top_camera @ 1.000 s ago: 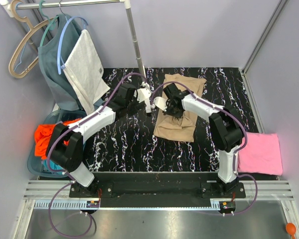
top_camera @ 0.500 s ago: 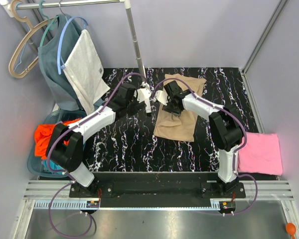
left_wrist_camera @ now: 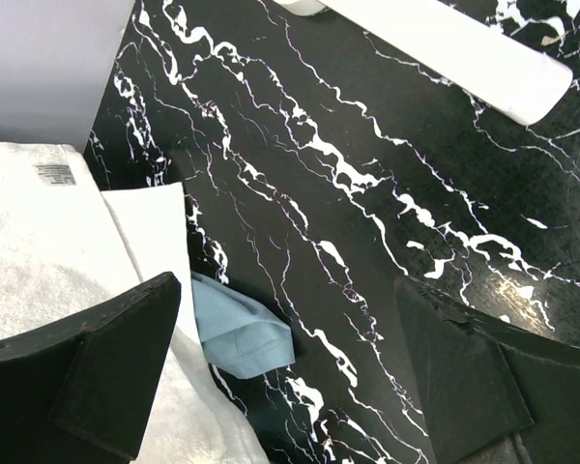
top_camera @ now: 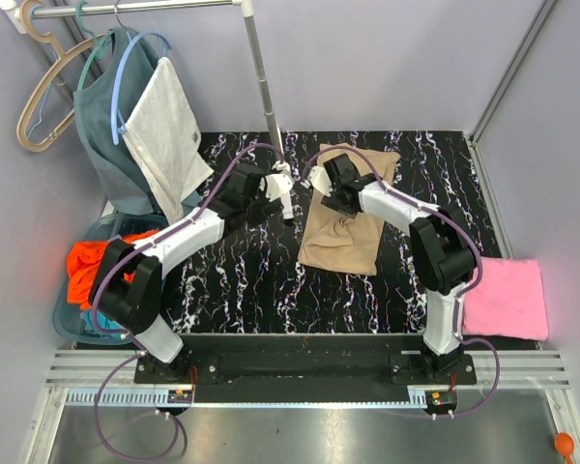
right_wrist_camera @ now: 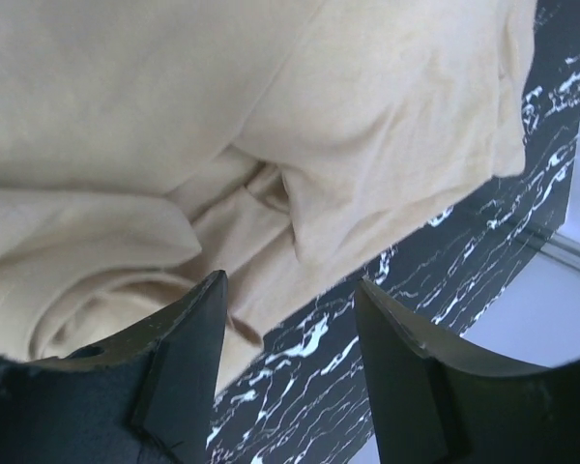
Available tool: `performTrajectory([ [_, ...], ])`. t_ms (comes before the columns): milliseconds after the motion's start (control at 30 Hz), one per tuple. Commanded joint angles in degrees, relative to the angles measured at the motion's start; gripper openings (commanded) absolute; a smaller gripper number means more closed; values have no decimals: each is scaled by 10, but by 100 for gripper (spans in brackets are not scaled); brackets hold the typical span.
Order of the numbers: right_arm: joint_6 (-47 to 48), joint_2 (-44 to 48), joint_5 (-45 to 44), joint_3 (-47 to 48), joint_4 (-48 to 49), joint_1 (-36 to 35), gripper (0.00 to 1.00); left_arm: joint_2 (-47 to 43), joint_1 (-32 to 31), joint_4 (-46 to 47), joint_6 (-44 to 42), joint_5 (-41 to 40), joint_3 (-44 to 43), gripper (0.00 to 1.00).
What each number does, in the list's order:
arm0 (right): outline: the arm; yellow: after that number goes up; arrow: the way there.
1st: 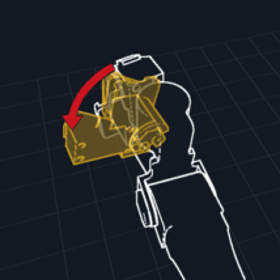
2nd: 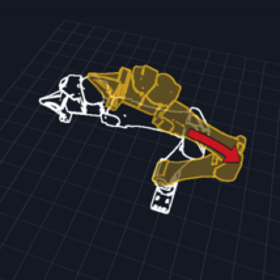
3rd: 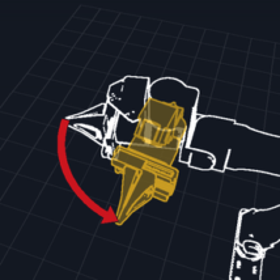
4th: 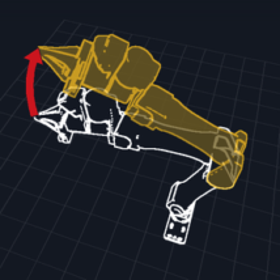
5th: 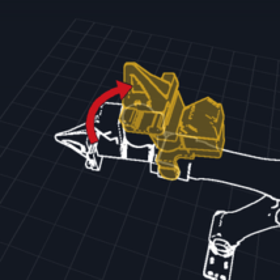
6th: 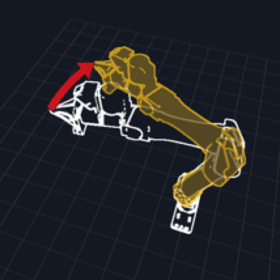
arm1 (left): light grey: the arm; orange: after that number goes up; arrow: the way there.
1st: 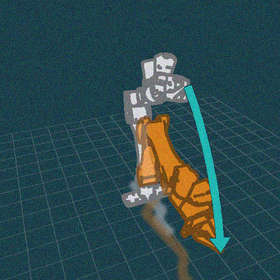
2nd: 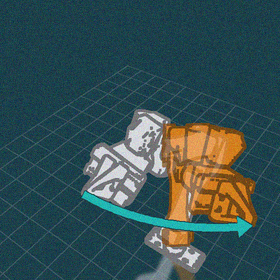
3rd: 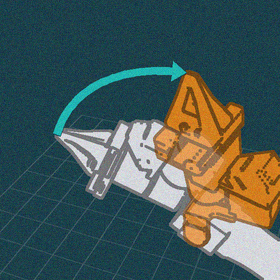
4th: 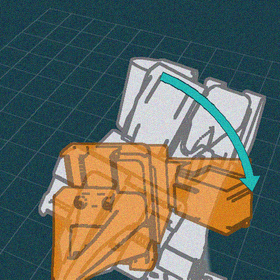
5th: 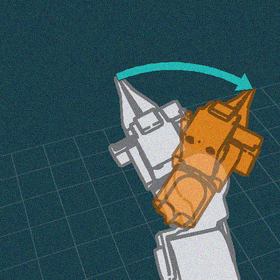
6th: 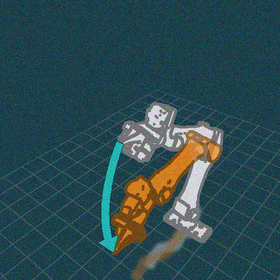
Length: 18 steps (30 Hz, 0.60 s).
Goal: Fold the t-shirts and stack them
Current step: Fold the tshirt
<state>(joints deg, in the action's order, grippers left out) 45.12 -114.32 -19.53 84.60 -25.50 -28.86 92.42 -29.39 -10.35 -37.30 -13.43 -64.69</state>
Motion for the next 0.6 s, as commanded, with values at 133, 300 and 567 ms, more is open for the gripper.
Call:
performTrajectory([
  [133, -78, 173, 76, -58, -82, -17, 77, -17, 4, 31, -3, 9, 10, 99],
  [300, -101, 222, 112, -122, -105, -63, 84, -1, 12, 24, -1, 18, -9, 99],
  [567, -115, 205, 145, -138, -106, -85, 80, 17, 30, 9, 5, 49, -26, 99],
])
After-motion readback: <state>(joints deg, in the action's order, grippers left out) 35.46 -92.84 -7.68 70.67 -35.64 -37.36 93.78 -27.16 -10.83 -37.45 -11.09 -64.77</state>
